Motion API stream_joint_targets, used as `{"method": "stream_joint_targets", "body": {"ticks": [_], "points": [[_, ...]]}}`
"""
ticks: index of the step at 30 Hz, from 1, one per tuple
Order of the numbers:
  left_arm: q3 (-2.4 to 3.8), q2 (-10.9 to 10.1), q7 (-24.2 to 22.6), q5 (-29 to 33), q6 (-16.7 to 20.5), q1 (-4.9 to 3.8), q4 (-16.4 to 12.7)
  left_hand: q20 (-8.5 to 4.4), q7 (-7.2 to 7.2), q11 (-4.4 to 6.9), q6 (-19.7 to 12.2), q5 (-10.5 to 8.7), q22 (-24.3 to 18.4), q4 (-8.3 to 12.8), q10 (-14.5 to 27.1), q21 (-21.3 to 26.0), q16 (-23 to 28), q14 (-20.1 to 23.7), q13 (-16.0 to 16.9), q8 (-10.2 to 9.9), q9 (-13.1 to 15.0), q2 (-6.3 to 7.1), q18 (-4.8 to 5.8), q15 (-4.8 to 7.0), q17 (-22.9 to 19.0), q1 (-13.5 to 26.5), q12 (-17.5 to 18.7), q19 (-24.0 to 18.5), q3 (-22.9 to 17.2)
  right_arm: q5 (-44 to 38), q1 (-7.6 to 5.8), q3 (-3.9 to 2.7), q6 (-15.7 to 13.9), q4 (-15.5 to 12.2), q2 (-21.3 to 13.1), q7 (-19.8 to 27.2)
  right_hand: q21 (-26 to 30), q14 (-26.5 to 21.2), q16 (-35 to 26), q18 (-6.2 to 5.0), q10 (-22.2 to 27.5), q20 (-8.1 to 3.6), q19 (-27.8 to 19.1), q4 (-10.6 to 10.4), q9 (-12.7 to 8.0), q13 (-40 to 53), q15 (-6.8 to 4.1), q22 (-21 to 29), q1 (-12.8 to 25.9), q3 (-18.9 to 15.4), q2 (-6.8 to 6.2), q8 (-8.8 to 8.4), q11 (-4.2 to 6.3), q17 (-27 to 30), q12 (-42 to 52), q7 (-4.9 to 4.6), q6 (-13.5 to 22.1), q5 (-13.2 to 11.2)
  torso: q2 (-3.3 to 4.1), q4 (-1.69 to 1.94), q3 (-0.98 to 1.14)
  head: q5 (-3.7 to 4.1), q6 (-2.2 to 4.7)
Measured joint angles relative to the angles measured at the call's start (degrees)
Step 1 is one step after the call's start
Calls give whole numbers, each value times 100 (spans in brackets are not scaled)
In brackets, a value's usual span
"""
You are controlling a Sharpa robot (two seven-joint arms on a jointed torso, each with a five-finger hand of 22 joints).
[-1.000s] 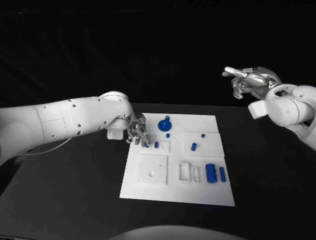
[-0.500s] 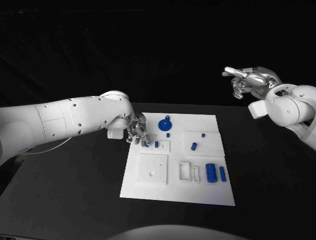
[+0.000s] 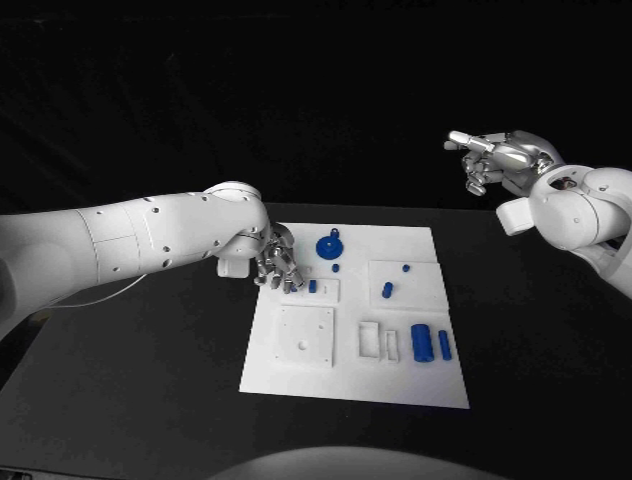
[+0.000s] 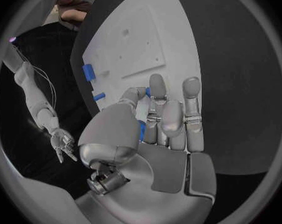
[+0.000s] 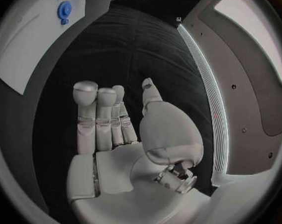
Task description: Assemble the parts on the task board
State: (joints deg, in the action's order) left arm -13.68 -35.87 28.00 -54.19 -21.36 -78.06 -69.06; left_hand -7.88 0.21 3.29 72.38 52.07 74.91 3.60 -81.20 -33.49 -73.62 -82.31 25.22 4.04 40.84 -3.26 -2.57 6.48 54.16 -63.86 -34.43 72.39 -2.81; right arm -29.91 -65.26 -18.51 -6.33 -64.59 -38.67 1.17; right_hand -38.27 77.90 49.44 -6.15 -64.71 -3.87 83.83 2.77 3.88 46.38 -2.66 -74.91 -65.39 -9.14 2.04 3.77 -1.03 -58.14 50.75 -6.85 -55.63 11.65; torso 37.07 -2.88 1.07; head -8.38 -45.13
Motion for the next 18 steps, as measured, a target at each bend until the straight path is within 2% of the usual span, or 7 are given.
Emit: {"method": "stream_joint_targets", "body": {"ticks": [14, 18], "points": [[8, 34, -2, 9, -68, 11, 61, 0, 10, -1, 8, 3, -1, 15, -1, 0, 22, 1, 0, -1, 0, -5, 1, -1, -11, 7, 0, 0, 15, 0, 8, 0, 8, 17, 5, -1, 0, 0, 0, 0, 0, 0, 0, 0, 0, 0, 0, 0, 0, 0, 0, 0, 0, 1, 0, -18, -19, 0, -5, 5, 2, 10, -19], [12, 44, -4, 9, -47, 20, 79, 0, 6, 0, -20, -129, -1, 15, 2, 0, 51, 8, 0, 0, 1, -23, 1, -8, -57, 25, 0, 0, 15, 0, 13, 0, 10, 20, 8, -1, 0, 0, 0, 0, 0, 0, 0, 0, 0, 0, 0, 0, 0, 0, 0, 0, 0, 1, 0, -18, -20, 0, -5, 5, 2, 10, -19]]}}
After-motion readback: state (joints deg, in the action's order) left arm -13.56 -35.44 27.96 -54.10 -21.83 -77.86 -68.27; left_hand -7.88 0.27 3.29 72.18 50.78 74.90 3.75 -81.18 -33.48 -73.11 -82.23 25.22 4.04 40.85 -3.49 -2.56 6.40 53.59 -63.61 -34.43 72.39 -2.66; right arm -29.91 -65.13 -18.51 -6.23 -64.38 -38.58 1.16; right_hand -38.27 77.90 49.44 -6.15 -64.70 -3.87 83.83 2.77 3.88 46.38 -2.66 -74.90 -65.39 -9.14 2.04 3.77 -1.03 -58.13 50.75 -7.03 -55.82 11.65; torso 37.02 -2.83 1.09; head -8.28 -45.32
